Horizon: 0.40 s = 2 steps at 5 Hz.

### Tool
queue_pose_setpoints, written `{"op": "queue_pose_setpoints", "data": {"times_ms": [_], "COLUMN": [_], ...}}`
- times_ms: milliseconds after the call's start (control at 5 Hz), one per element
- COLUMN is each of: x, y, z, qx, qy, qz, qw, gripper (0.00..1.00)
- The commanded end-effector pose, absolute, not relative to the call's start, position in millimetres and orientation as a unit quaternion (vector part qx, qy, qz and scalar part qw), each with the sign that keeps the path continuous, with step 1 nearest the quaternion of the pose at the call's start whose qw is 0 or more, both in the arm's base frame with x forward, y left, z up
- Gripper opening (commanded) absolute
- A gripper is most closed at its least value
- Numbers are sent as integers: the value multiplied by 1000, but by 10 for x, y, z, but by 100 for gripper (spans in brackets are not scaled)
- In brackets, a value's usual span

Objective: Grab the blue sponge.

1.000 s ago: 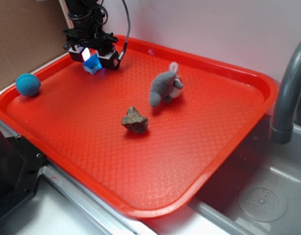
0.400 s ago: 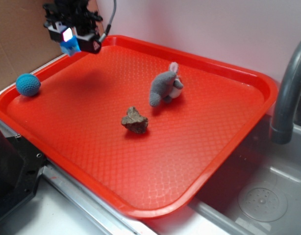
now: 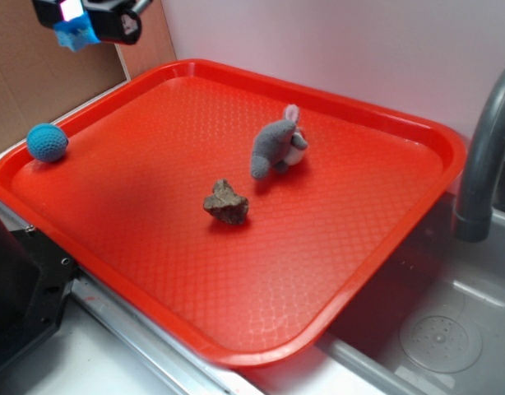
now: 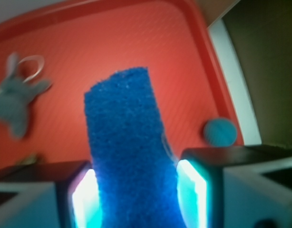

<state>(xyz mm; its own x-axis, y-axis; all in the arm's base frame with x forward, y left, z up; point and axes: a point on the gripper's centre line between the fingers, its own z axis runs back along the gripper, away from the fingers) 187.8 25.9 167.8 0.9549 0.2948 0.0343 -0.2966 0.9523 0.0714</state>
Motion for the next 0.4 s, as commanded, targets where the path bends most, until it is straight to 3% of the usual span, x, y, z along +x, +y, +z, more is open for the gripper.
{"op": "queue_pose_setpoints", "data": {"times_ms": [0, 200], "x": [1410, 1469], "y": [-11, -31], "z": [2088, 2001], "qx": [13, 46], "qy": [-59, -53], "qz": [94, 122], "qw": [994, 990], "gripper": [0, 0]}}
